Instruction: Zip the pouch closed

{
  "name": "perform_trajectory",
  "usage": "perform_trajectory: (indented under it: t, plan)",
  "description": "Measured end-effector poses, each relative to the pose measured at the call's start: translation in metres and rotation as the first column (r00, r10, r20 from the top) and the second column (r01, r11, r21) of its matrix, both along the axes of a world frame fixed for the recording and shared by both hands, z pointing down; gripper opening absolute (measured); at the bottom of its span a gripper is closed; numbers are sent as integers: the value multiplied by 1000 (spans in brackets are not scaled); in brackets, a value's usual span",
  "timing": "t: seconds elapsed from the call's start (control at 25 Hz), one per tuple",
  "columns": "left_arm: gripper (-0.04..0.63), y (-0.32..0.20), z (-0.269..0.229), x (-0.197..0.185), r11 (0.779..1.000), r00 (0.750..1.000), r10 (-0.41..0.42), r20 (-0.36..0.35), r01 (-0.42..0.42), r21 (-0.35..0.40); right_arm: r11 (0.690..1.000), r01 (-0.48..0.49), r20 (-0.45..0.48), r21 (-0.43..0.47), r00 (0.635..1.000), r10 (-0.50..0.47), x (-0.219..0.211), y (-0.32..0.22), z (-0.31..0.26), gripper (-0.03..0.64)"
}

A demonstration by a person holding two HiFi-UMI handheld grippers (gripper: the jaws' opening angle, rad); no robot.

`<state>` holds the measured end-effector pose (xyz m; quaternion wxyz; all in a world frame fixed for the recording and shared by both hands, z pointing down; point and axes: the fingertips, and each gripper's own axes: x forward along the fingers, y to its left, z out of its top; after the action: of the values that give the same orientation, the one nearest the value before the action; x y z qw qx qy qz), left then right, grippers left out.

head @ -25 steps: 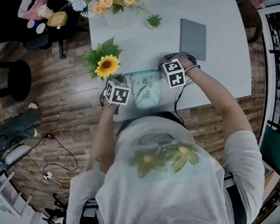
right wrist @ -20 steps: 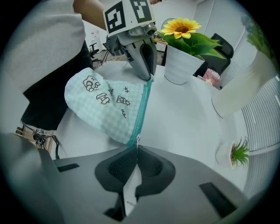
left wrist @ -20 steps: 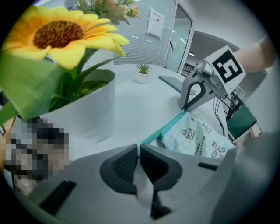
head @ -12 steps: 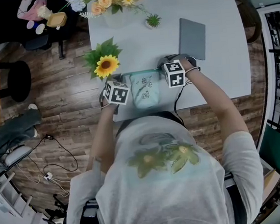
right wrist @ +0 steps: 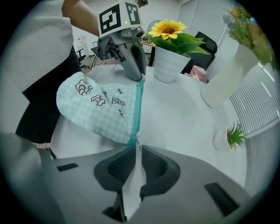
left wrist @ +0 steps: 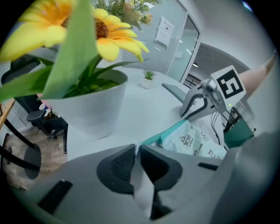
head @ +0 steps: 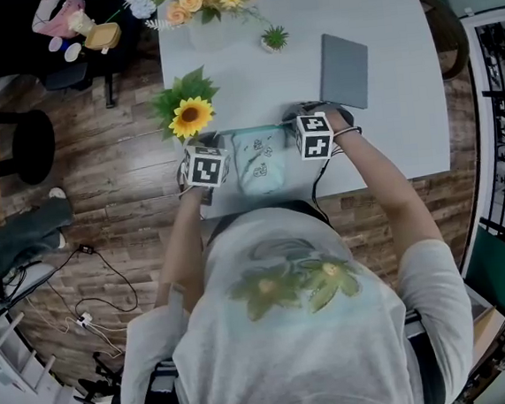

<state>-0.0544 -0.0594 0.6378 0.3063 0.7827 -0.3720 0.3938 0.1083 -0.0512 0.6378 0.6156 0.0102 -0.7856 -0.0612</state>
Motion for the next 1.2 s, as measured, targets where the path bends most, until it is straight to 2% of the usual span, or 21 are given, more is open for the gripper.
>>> perform_trajectory:
  t: [0.12, 0.24, 0.32, 0.4, 0.6, 0.8, 1.04, 1.12, 1.2]
  plan:
    - [48, -3, -5, -1, 1000, 1000, -12, -16, 13, 27, 997, -70, 21, -18, 997, 71, 3, 2, -3, 94]
    - [86, 0, -13, 2, 1000, 999, -1, -42, 2, 30, 986, -166, 86, -14, 982, 166, 2, 3, -15, 101]
    - [111, 4, -18, 3, 999, 999, -1, -54, 3, 34, 970, -243, 146, 0, 960, 241, -1, 2, -26, 101]
    - [121, 6, -24, 4, 998, 998, -8, -57, 11, 59, 943, -333, 224, 16, 920, 321, -3, -3, -38, 101]
    - [121, 1, -52, 1, 982, 996, -56, -73, 68, 174, 847, -531, 416, -21, 766, 490, -8, -9, -69, 100]
    - [120, 6, -79, 1, 970, 989, -85, -120, 110, 217, 736, -662, 542, -138, 572, 616, -12, -4, -95, 100]
    - [102, 14, -115, 11, 958, 977, -88, -195, 137, 252, 641, -748, 650, -171, 404, 644, -24, 9, -143, 60]
    - [90, 15, -128, 14, 949, 972, -89, -215, 149, 277, 621, -761, 673, -186, 362, 645, -30, 15, -156, 43]
    - [31, 15, -144, 16, 931, 971, -93, -221, 163, 327, 609, -768, 689, -198, 333, 644, -35, 22, -166, 30]
